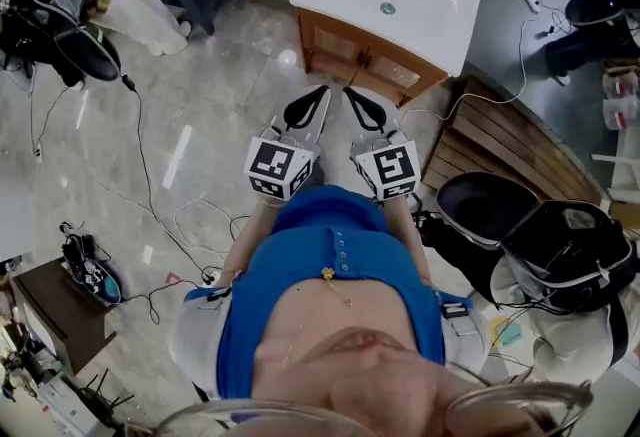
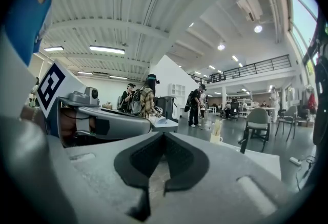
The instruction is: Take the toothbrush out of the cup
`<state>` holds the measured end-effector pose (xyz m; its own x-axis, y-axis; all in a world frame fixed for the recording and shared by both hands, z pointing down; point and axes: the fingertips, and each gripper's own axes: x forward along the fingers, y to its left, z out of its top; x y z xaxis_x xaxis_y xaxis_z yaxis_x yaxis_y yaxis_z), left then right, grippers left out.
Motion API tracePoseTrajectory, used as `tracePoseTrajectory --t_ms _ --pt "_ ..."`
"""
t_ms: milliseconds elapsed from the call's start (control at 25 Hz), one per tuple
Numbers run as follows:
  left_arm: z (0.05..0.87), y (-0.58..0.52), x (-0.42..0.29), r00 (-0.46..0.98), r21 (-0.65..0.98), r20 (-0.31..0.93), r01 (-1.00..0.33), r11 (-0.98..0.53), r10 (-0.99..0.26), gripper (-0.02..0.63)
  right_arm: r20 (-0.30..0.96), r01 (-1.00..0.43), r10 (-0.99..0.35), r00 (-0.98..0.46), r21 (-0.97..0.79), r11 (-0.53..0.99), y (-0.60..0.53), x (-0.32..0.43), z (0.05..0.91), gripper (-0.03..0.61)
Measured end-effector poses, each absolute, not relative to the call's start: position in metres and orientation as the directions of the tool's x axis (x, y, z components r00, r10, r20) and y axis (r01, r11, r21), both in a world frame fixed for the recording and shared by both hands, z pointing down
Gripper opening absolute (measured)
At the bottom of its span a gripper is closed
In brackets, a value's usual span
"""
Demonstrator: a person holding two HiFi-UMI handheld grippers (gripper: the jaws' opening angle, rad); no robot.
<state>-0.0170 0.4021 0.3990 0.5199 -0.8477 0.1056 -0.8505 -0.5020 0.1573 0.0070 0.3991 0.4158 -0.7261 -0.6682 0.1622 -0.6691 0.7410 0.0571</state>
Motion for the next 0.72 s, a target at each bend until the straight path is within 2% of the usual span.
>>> tracePoseTrajectory --t_ms 280,720 --pt "0.394 0.359 -0.044 0.544 0.143 0.085 -0.836 -0.530 -0.835 0.002 0.110 -0.688 -0.690 -0.716 0.058 0.723 0.355 -0.023 0.404 0.000" --pt "0.394 0.335 -0.079 0.572 0.160 0.075 -0.815 -0.556 -0.817 0.002 0.127 -0.739 -0.744 -0.656 0.092 0.667 0.330 -0.056 0.407 0.000"
